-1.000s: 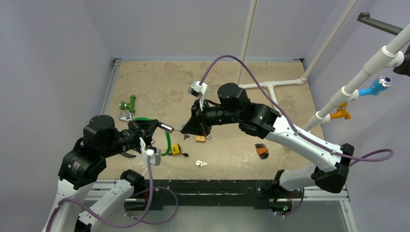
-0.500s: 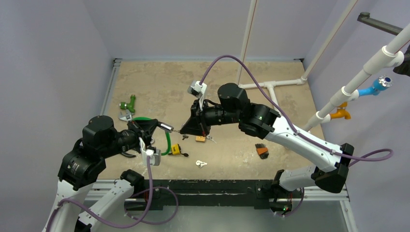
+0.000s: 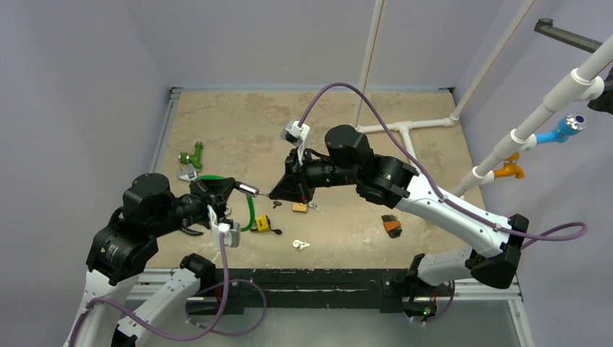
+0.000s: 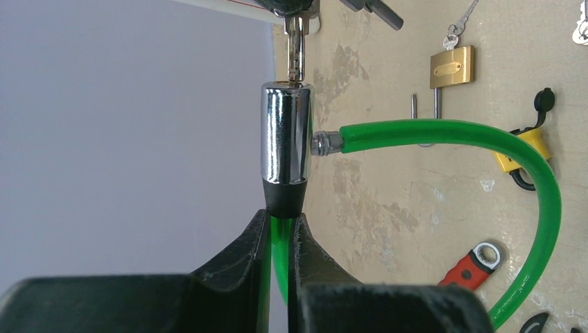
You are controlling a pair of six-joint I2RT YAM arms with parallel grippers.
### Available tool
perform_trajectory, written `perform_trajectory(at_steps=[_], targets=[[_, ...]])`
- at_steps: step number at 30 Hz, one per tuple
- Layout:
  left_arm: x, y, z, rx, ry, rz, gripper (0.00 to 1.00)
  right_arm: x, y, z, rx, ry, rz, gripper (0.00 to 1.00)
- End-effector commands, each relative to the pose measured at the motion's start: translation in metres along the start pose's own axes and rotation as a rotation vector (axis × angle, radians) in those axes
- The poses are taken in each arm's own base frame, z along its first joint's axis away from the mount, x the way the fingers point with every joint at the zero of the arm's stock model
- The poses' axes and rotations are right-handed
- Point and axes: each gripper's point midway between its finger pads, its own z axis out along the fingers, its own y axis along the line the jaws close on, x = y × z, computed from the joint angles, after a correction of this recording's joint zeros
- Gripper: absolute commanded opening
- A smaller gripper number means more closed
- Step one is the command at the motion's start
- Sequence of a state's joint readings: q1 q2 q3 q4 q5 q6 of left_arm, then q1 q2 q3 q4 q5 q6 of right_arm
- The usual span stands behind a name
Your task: Unlock with the key
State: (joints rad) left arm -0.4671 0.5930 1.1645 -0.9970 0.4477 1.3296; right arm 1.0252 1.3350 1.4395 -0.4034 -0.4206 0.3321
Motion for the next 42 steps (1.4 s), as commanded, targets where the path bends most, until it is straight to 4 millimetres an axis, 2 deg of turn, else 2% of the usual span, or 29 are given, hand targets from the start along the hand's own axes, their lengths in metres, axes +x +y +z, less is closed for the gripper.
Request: perform_trajectory(at_steps=[1, 25, 29, 34, 42], targets=[[-0.015, 0.020, -0.005, -0.068, -0.058, 0.062, 0.00, -0.016, -0.006, -0.002, 0.039, -0.068, -0.025, 0.00], [-0.015, 0.015, -0.004, -0.053, -0.059, 0.072, 0.00, -0.033, 0.002, -0.008, 0.024, -0.142, -0.021, 0.00], [-0.013, 0.015, -0.004, -0.052, -0.053, 0.071, 0.00, -0.036, 0.008, -0.011, -0.001, -0.152, -0.034, 0.00], [-0.013, 0.019, -0.005, -0.071, -0.046, 0.068, 0.00, -0.032, 0.015, -0.015, -0.042, -0.166, -0.040, 0.00], [-0.013, 0.022, -0.007, -0.081, -0.040, 0.068, 0.00, -0.018, 0.004, -0.008, -0.009, -0.124, -0.010, 0.00]])
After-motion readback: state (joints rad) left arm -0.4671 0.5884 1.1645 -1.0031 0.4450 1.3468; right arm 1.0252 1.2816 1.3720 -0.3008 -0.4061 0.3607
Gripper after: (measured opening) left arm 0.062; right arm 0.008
